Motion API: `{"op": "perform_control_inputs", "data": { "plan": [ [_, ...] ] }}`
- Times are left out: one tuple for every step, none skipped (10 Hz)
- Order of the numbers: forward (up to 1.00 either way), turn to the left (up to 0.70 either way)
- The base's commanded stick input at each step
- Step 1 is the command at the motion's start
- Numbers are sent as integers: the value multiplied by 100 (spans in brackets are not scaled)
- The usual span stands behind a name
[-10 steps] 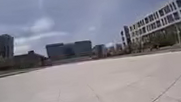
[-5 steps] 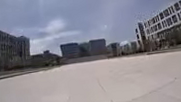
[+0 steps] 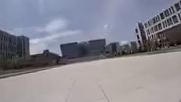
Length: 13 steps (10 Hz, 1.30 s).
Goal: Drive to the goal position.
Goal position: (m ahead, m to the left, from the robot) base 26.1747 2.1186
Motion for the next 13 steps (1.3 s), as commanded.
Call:
{"op": "perform_control_inputs", "data": {
  "plan": [
    [100, 0],
    [100, 0],
    [100, 1],
    [100, 40],
    [100, 38],
    [100, 21],
    [100, 3],
    [100, 2],
    [100, 0],
    [100, 4],
    [100, 33],
    [100, 39],
    [100, 12]
  ]
}}
